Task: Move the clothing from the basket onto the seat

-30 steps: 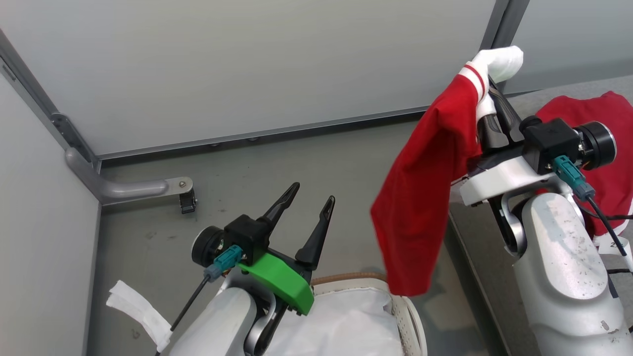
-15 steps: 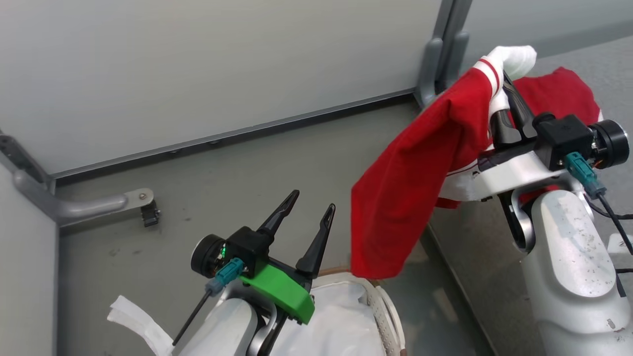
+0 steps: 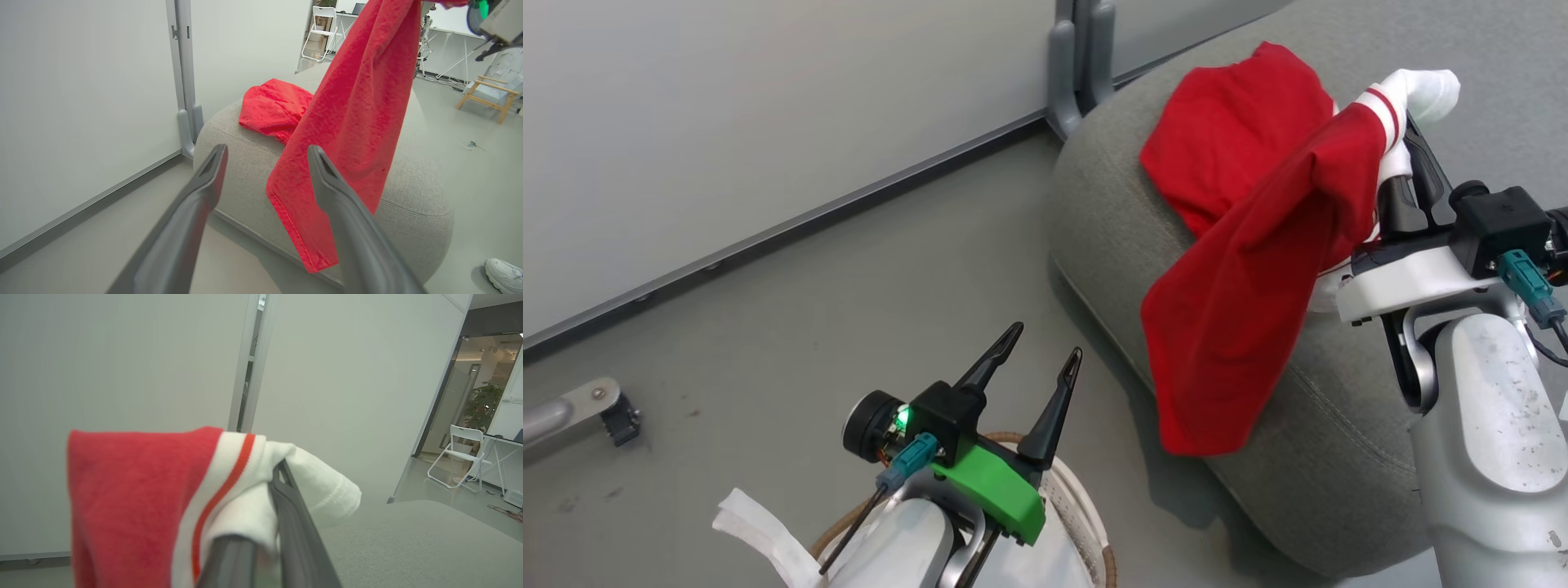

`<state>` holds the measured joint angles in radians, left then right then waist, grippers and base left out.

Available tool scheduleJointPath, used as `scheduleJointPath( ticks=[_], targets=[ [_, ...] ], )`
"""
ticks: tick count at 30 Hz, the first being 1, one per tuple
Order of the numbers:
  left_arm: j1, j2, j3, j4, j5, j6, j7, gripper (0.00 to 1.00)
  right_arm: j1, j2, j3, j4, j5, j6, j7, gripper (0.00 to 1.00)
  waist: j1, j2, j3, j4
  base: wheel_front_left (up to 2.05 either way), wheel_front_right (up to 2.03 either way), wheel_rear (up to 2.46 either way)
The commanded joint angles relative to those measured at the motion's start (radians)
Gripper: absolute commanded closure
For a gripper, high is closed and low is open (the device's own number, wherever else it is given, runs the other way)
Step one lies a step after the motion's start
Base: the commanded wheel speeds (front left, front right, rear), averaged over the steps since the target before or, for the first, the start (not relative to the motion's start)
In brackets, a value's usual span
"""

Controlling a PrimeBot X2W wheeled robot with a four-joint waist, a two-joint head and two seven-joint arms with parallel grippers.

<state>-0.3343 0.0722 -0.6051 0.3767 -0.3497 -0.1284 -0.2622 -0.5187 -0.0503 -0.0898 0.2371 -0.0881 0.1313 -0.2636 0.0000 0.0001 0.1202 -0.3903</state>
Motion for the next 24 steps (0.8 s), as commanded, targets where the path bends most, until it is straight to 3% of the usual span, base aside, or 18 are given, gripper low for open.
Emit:
scheduleJointPath(
  ticks=[1,10,18,24],
  targets=[
    [0.001,0.005,-0.001,0.004,0.005,-0.002,-0.004,0.00,0.016,-0.001,-0.002,0.001,0.009,-0.001,-0.002,1.00,0.0000,-0.0001,0.037,-0.096,0.00,0.00,0.00],
    [0.000,0.025,-0.040,0.004,-0.007,-0.003,-0.004,0.00,0.021,-0.001,-0.007,0.008,0.025,-0.001,-0.002,1.00,0.0000,-0.0001,0.048,-0.123,0.00,0.00,0.00],
    [-0.004,0.034,-0.056,0.003,-0.015,-0.003,-0.004,0.00,-0.059,-0.001,-0.010,0.021,0.001,-0.001,-0.002,1.00,0.0000,-0.0001,0.064,-0.081,0.00,0.00,0.00],
    [-0.019,0.039,-0.053,-0.011,-0.005,-0.003,-0.004,0.00,-0.222,-0.001,-0.052,0.028,-0.094,-0.001,-0.002,1.00,0.0000,-0.0001,0.093,-0.035,0.00,0.00,0.00]
  ],
)
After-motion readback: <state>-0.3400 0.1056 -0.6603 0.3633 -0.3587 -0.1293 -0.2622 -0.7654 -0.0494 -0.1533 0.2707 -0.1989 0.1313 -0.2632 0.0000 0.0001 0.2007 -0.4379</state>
